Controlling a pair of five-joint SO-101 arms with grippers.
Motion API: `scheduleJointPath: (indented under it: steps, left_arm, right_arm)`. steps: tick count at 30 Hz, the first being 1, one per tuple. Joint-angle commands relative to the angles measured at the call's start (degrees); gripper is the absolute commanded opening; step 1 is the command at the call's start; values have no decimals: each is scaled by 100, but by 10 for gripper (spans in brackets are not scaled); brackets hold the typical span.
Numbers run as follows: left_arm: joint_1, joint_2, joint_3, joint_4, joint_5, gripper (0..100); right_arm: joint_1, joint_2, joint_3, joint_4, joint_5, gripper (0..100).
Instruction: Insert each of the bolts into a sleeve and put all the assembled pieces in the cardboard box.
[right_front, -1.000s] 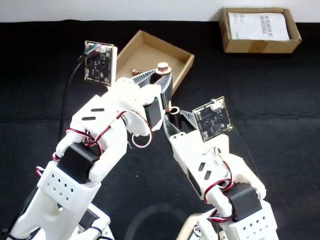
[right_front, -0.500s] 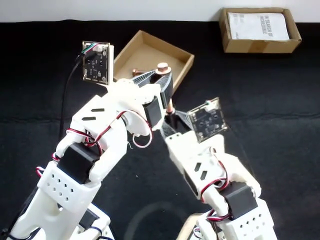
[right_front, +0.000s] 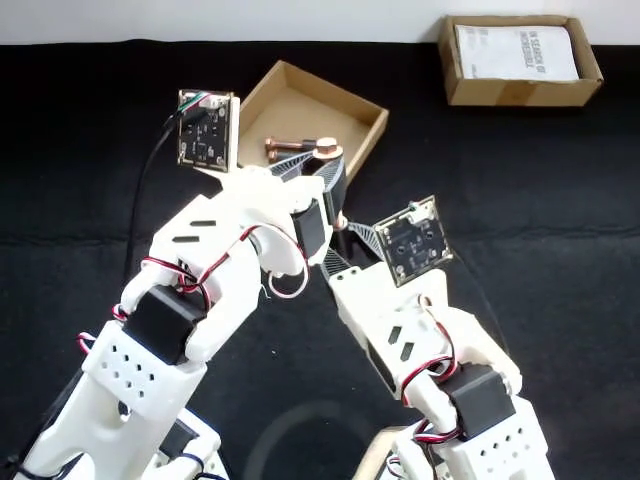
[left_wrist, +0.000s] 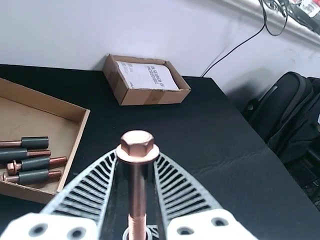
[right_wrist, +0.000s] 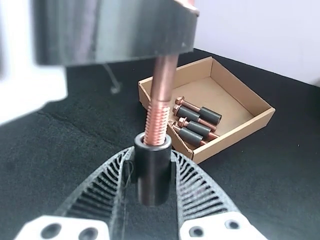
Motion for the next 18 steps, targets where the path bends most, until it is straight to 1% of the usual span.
scheduleJointPath:
  steps: [1, 5, 10, 11, 13, 14, 18]
  left_arm:
    - [154, -180, 84, -70, -9, 8]
    - [400, -189, 101, 519, -9, 8]
    - [541, -189, 13, 1020, -26, 11]
    - [549, -189, -66, 1196, -123, 17]
    - [558, -189, -233, 1574, -492, 65]
    - [558, -189, -312, 1749, -563, 97]
    - [523, -189, -690, 2620, -571, 217]
  right_arm:
    - [-31, -48, -31, -136, -18, 8]
    - [-22, -48, -22, -136, -9, 8]
    - [198, -48, -31, -136, -9, 8]
    - [224, -48, -31, -136, -9, 8]
    - [251, -48, -31, -136, -9, 8]
    - [251, -48, -31, -136, -9, 8]
    - [251, -48, -57, -136, -9, 8]
